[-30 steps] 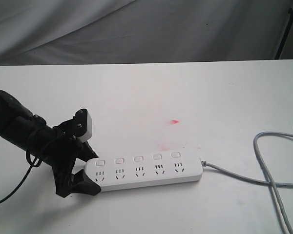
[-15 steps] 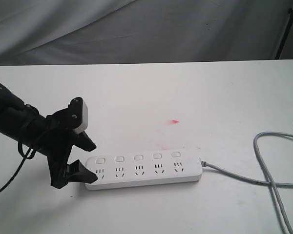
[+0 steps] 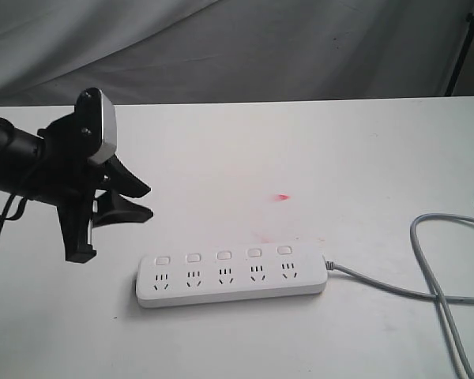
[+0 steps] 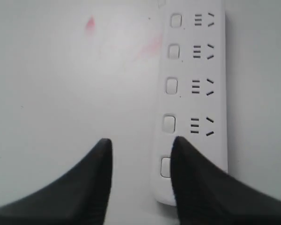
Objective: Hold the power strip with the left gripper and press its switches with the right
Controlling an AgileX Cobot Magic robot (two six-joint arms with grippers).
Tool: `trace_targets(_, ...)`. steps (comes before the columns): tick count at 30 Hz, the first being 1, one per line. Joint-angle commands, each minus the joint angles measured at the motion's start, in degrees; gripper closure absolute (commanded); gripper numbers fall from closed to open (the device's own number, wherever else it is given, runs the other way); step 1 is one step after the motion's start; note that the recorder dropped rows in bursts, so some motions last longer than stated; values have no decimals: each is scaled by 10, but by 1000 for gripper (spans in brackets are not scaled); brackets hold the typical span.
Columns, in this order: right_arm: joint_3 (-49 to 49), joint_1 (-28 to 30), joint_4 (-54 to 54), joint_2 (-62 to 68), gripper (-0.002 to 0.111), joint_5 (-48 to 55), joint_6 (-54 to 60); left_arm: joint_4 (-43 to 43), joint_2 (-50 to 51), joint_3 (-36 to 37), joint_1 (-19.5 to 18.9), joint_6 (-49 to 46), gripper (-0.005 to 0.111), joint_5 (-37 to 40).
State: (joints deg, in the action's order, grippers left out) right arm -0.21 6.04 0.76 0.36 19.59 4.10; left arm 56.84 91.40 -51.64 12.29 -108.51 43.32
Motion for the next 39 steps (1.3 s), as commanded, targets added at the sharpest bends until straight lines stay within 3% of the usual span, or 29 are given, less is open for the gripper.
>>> trace_targets(1, 2, -3, 0, -4, 84, 0, -1, 9, -50, 0, 3, 6, 95, 0)
trace_targets(3, 2, -3, 0, -4, 84, 0, -1, 15, -71, 0, 3, 6, 107, 0)
trace_targets(11, 2, -3, 0, -4, 84, 0, -1, 195, -130, 0, 3, 95, 107, 0)
trace_targets(16, 2, -3, 0, -4, 84, 0, -1, 284, -155, 0, 3, 97, 107, 0)
trace_targets(35, 2, -3, 0, -4, 84, 0, -1, 273, -161, 0, 3, 104, 107, 0)
trace_targets(39, 2, -3, 0, -4, 84, 0, -1, 262, -161, 0, 3, 49, 107, -24)
